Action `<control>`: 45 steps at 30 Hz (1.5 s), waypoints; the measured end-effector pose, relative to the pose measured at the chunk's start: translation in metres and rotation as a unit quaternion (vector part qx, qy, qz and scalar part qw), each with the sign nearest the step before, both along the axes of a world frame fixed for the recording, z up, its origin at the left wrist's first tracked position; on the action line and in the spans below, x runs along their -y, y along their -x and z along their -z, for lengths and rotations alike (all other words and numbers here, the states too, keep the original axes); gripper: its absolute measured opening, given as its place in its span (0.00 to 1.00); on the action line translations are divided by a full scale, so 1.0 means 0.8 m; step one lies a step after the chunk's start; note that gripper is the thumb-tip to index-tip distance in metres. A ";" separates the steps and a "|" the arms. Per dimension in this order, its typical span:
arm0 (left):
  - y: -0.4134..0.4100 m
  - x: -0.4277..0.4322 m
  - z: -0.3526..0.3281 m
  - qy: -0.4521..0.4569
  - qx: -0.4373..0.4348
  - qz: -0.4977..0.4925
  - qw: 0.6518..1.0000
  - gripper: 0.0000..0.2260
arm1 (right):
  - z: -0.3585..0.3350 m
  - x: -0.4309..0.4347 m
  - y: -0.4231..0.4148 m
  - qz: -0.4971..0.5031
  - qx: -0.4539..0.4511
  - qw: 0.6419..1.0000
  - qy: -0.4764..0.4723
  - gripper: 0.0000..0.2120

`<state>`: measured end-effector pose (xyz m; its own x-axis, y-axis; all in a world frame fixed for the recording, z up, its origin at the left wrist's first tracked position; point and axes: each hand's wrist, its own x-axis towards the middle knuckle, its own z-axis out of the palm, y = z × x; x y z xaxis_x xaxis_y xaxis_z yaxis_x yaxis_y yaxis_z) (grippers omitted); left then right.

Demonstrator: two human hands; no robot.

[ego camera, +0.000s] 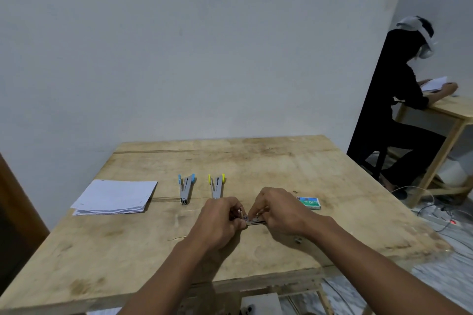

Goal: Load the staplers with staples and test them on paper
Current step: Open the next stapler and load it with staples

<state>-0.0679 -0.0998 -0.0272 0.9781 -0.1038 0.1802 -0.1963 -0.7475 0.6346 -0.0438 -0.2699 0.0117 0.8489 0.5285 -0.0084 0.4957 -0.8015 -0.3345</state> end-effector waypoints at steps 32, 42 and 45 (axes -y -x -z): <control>0.009 -0.003 0.002 0.031 -0.011 -0.014 0.999 0.03 | 0.005 -0.029 0.010 0.100 0.020 0.989 -0.106 0.06; 0.008 -0.004 0.007 0.054 0.001 -0.031 0.998 0.03 | 0.021 -0.017 -0.002 0.194 0.003 0.973 -0.121 0.06; 0.007 -0.004 0.011 0.062 0.004 -0.031 0.998 0.03 | 0.030 -0.009 0.000 0.210 -0.022 0.967 -0.144 0.06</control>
<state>-0.0736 -0.0969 -0.0364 0.9804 -0.0202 0.1958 -0.1580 -0.6739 0.7217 -0.0435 -0.2628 -0.0122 0.9912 0.1235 0.0467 0.1273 -0.7990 -0.5877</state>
